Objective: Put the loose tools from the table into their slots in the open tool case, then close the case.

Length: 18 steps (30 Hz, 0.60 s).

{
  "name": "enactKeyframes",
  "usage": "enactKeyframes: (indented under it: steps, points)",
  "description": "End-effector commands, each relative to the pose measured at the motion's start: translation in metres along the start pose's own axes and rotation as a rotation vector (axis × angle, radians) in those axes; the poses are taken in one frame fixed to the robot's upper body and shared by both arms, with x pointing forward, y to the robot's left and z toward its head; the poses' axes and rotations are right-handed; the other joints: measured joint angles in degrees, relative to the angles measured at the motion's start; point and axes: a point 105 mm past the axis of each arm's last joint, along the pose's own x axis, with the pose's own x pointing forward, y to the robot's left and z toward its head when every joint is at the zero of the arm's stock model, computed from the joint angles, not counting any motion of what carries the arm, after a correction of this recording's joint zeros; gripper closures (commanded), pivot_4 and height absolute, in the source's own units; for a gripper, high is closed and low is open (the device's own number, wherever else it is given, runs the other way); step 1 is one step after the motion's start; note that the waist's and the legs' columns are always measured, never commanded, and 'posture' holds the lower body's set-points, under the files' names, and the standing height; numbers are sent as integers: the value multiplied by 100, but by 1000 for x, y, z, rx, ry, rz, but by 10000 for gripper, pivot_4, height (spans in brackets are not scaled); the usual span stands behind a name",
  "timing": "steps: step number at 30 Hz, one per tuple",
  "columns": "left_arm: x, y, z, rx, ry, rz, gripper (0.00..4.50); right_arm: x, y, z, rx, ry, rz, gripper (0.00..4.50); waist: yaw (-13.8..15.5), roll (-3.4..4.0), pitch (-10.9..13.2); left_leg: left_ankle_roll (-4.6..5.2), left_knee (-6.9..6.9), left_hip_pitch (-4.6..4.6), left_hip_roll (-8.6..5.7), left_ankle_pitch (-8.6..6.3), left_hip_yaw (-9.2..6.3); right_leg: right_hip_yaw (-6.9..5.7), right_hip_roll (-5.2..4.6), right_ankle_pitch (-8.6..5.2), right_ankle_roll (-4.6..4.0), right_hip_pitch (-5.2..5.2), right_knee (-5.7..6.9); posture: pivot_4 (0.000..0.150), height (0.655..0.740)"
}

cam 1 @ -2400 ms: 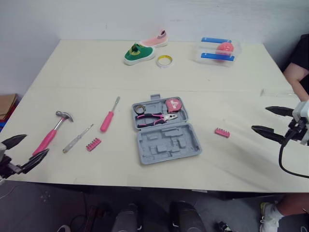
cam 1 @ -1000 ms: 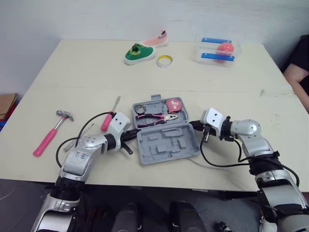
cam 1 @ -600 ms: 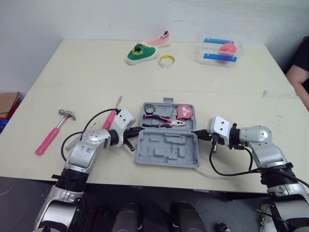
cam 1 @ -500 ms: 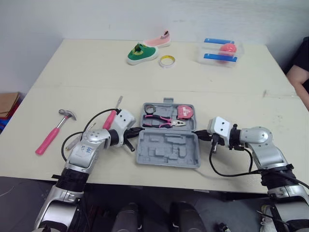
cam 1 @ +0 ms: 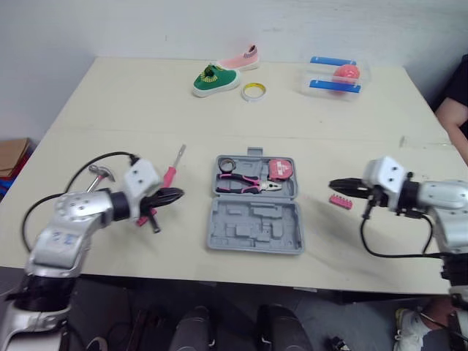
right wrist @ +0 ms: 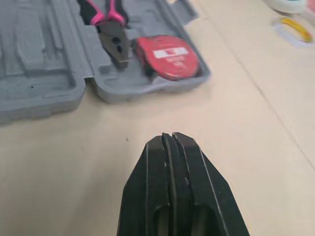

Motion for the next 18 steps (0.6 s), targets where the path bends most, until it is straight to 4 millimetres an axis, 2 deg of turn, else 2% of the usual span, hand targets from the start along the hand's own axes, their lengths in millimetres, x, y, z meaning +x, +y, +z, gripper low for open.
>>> enactKeyframes:
  steps: [1, 2, 3, 4, 6, 8, 9, 12, 13, 14, 16, 18]
  points:
    - [-49, 18, 12, 6, -179, 123, 44756, -39, -13, 4, 21, -47, -100, 45000, 0, 0, 0, 1, 2, 0, 3, -6, 4, 1, 0, 0, 0, -1, 0, 1500, 7400]
    - [-67, 26, 5, -20, -193, 199, 39676, -54, -15, -4, 56, -33, -136, 41833, 2, 0, 0, 4, 4, 0, 4, -9, 6, 1, 1, 0, 0, 0, -1, 1500, 7400]
    - [-92, 36, -13, -31, -149, 300, 35594, -72, -15, -14, 53, 2, -178, 37464, 4, 0, 0, 11, 5, 0, 4, -15, 8, 1, -1, 0, 0, 0, 0, 1500, 7400]
    - [-111, 41, -25, -31, -113, 365, 33222, -84, -14, -21, 44, 28, -204, 35363, 5, 1, 0, 27, 7, 2, 4, -26, 8, 1, -2, 0, 0, 2, 0, 1500, 7400]
    - [-146, 48, -35, -65, -127, 499, 25089, -108, -17, -34, 60, 83, -287, 26381, 2, 1, 0, 39, 4, 10, 4, -39, 14, 5, -2, 1, 0, 3, -1, 1500, 7400]
    - [-171, 44, -48, -111, -98, 574, 16965, -128, -15, -51, 94, 165, -314, 17584, -13, 0, 1, 41, 2, 12, 8, -51, 23, 9, 0, 0, -1, 0, -8, 1500, 7400]
    - [-176, 42, -52, -118, -83, 585, 11780, -132, -14, -55, 98, 185, -314, 11801, -17, 0, 1, 45, 3, 14, 10, -59, 28, 13, 1, 0, -1, 1, -13, 1500, 7400]
    - [-234, 51, -72, -133, -18, 825, 280, -162, -12, -70, 115, 206, -422, 95, -21, 0, 0, 18, 6, 18, 15, -81, 33, 22, 0, 10, -4, 4, -24, 1500, 7400]
    - [-255, 55, -79, -133, 14, 921, 280, -170, -10, -73, 123, 199, -446, 95, -22, 0, 0, 18, 5, 19, 17, -81, 34, 22, 1, 11, -5, 4, -26, 1500, 7400]
    - [-268, 58, -83, -131, 33, 974, 280, -174, -9, -75, 126, 192, -456, 95, -24, 0, 0, 15, 2, 19, 21, -83, 33, 25, 3, 10, -7, 1, -28, 1500, 7400]
    - [-288, 61, -92, -152, 65, 1058, 280, -184, -6, -84, 133, 231, -490, 95, -48, 1, 0, 9, -5, 19, 25, -86, 35, 32, 5, 6, -15, -6, -29, 1500, 7400]
    - [-300, 63, -97, -181, 74, 1108, 280, -193, -5, -93, 137, 282, -527, 95, -52, 4, 1, 8, -7, 18, 25, -87, 36, 44, 4, 5, -17, -12, -28, 1500, 7400]
